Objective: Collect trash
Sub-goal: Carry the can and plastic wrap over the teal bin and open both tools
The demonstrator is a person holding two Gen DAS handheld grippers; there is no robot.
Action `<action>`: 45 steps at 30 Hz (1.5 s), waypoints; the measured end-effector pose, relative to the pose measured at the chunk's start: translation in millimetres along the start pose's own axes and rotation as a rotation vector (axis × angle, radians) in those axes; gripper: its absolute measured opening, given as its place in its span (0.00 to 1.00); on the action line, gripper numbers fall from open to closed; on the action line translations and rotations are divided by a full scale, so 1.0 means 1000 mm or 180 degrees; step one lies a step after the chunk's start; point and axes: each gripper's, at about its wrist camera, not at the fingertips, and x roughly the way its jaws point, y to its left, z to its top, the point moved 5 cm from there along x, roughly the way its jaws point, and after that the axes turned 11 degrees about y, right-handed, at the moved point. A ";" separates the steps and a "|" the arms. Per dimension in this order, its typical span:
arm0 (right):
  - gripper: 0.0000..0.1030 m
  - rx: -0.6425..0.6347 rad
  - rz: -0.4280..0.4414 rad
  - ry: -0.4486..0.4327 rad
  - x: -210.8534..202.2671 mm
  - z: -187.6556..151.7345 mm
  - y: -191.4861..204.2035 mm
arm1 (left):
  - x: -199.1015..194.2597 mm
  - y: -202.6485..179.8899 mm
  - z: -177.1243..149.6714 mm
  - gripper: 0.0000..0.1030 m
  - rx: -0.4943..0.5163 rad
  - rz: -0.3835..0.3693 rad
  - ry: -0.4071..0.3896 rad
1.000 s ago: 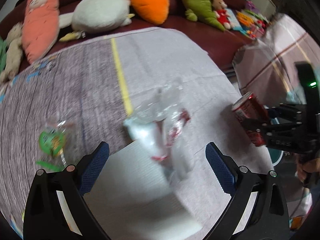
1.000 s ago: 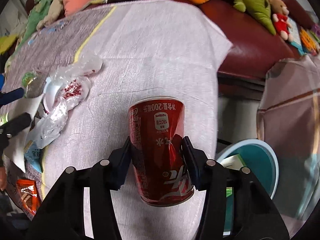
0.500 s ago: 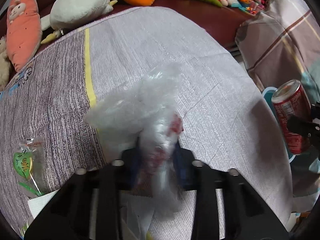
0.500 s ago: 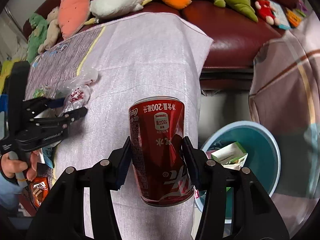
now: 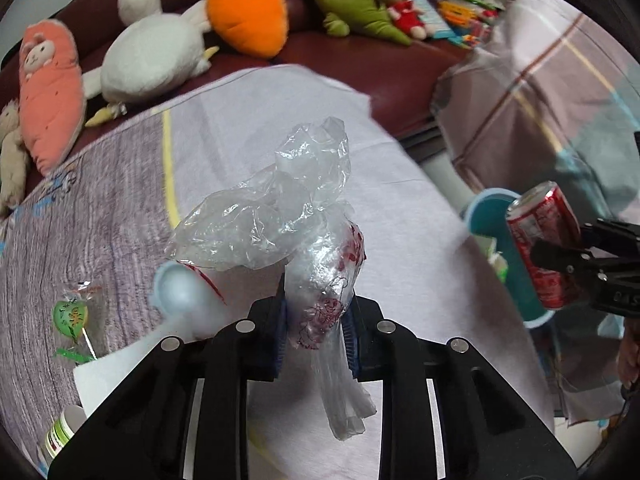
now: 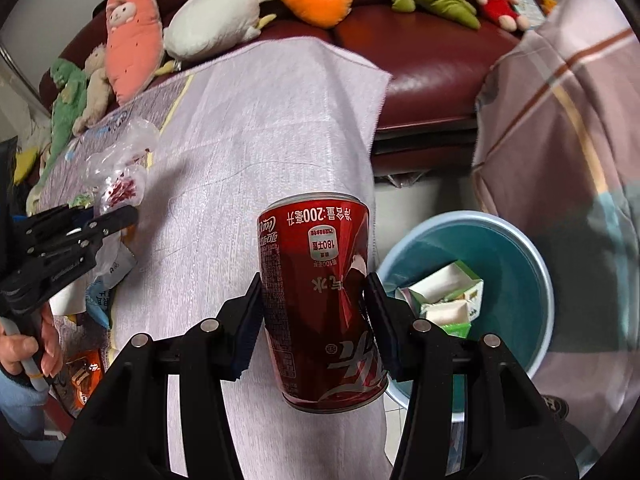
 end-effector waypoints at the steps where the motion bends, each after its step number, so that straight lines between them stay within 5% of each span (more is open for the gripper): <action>1: 0.46 0.0023 -0.0004 -0.0021 -0.004 -0.003 -0.004 | -0.002 -0.006 0.000 0.23 0.0030 -0.0010 -0.0006; 14: 0.46 0.0444 -0.0049 -0.0308 -0.052 -0.049 -0.080 | -0.009 -0.115 0.000 0.24 0.0481 -0.0253 0.0019; 26: 0.46 0.0821 -0.0094 -0.0408 -0.071 -0.075 -0.151 | 0.035 -0.228 -0.001 0.24 0.1044 -0.0518 0.0304; 42: 0.46 0.0903 -0.0091 -0.0313 -0.051 -0.069 -0.172 | 0.079 -0.246 0.012 0.25 0.1046 -0.0582 0.0550; 44: 0.46 0.0906 -0.0096 -0.0310 -0.050 -0.067 -0.173 | 0.080 -0.243 0.015 0.35 0.1020 -0.0569 0.0538; 45: 0.46 0.0905 -0.0102 -0.0307 -0.050 -0.066 -0.174 | 0.080 -0.243 0.015 0.49 0.1014 -0.0566 0.0521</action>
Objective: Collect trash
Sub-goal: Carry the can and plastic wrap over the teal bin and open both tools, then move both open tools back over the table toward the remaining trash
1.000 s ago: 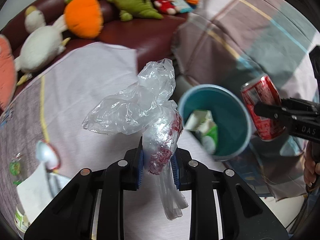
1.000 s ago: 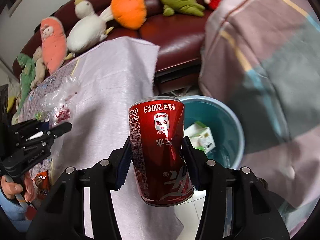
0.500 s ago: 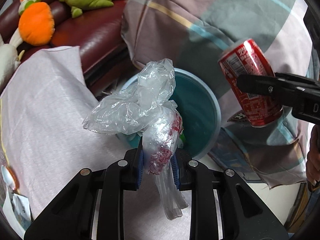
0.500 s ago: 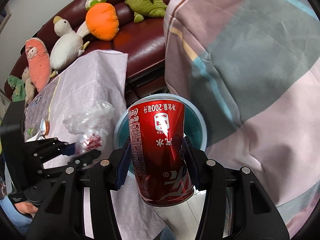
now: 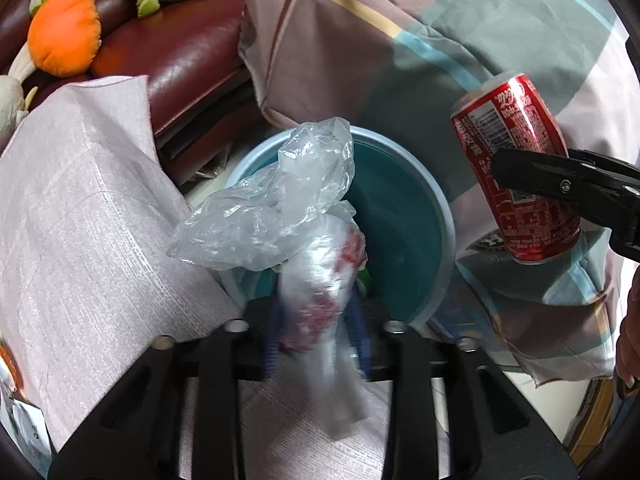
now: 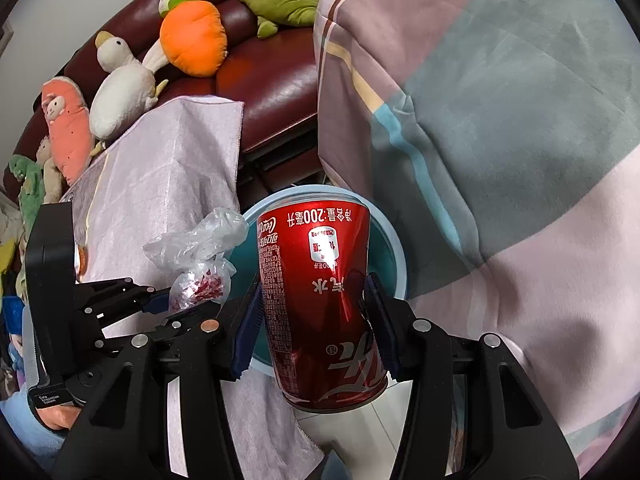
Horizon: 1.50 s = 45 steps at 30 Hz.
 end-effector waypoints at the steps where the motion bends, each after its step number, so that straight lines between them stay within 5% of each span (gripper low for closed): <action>1: 0.46 0.0001 -0.0002 0.0001 0.001 0.001 0.000 | -0.002 0.000 0.000 0.58 -0.0003 0.0018 -0.0032; 3: 0.46 0.0002 -0.0004 0.0004 0.001 0.001 0.000 | -0.007 0.003 0.000 0.84 -0.0032 0.0106 -0.0121; 6: 0.46 -0.0007 -0.0015 0.0017 0.002 0.001 0.001 | -0.015 0.005 -0.001 0.88 -0.0056 0.0062 -0.0195; 22: 0.42 0.0003 -0.0041 0.0136 0.018 0.006 0.006 | -0.031 0.031 -0.019 0.90 -0.0306 0.0009 -0.0262; 30: 0.69 -0.0001 -0.0061 0.0141 0.018 0.007 0.012 | -0.035 0.040 -0.029 0.91 -0.0358 -0.0002 -0.0273; 45: 0.78 -0.0184 -0.0179 0.0127 0.004 -0.005 0.050 | -0.070 0.070 -0.061 0.92 -0.0584 -0.0008 -0.0438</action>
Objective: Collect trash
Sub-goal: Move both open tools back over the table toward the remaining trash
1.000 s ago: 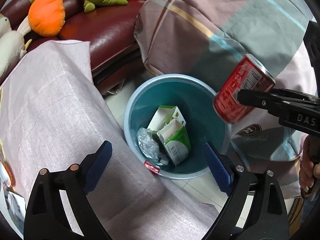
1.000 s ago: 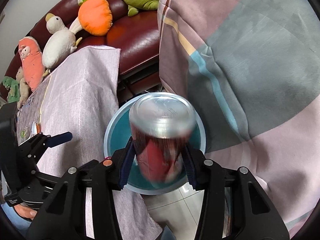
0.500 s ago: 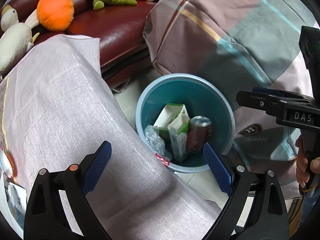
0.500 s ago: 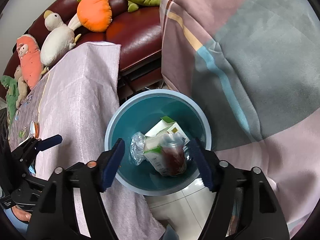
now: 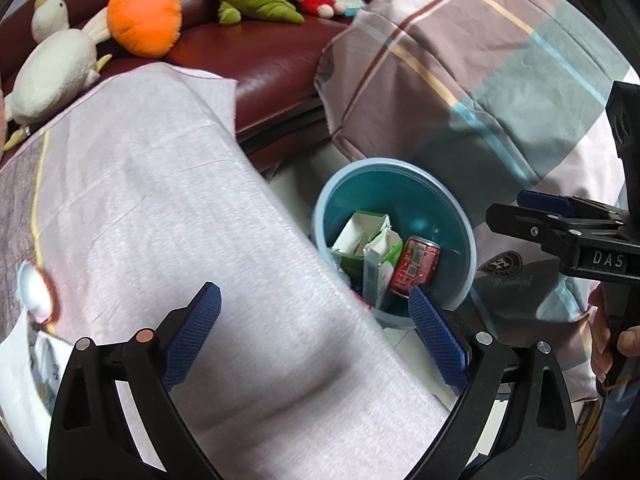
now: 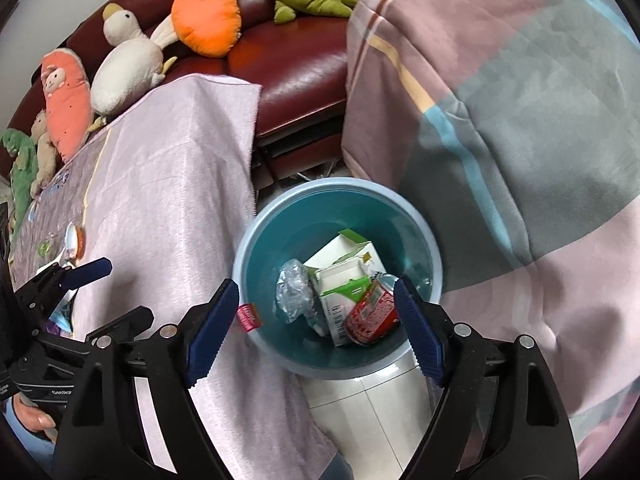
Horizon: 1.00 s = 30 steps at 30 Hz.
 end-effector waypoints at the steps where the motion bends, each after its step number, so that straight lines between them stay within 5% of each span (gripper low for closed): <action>1: 0.78 -0.0015 -0.0005 -0.0007 -0.002 -0.001 0.004 | -0.004 0.003 -0.002 0.93 -0.0021 0.0002 -0.0014; 14: 0.81 -0.0326 0.0051 0.0033 -0.015 -0.022 0.080 | -0.058 0.077 -0.059 0.95 -0.0419 0.0112 -0.0243; 30: 0.81 -0.1078 0.0040 0.0160 -0.014 -0.047 0.227 | -0.127 0.208 -0.154 0.95 -0.0877 0.0429 -0.0483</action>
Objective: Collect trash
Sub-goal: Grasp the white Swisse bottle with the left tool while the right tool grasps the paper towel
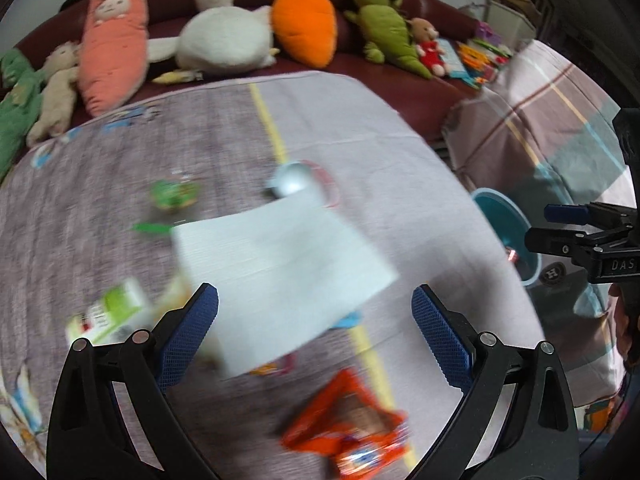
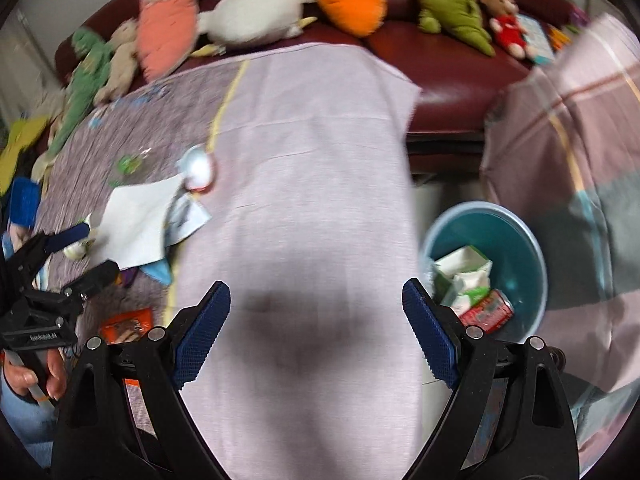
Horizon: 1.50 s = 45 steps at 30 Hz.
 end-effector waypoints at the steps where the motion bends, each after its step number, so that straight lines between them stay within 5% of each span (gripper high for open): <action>1: 0.81 -0.0067 -0.0011 0.0024 0.002 0.002 0.012 | -0.002 0.012 -0.003 0.95 -0.0021 0.0037 -0.0006; 15: 0.81 -0.0805 -0.0012 0.0363 0.044 0.037 0.142 | -0.002 0.145 -0.031 0.95 0.0069 0.0277 0.0176; 28: 0.81 -0.1300 0.0037 0.0691 0.095 0.075 0.205 | 0.047 0.151 -0.023 0.94 0.0651 0.0064 0.0549; 33: 0.81 -0.1375 0.0048 0.0817 0.116 0.080 0.205 | 0.061 0.147 -0.033 0.58 0.0683 -0.0059 0.0641; 41: 0.81 -0.1325 0.0159 0.0764 0.129 0.078 0.200 | 0.062 0.146 -0.036 0.58 0.0394 -0.0103 0.0525; 43: 0.76 -0.1364 0.0162 0.0745 0.129 0.077 0.203 | 0.062 0.145 -0.033 0.58 0.0351 -0.0093 0.0500; 45: 0.34 -0.1405 0.0245 0.0724 0.125 0.074 0.206 | 0.061 0.145 -0.034 0.58 0.0291 -0.0054 0.0481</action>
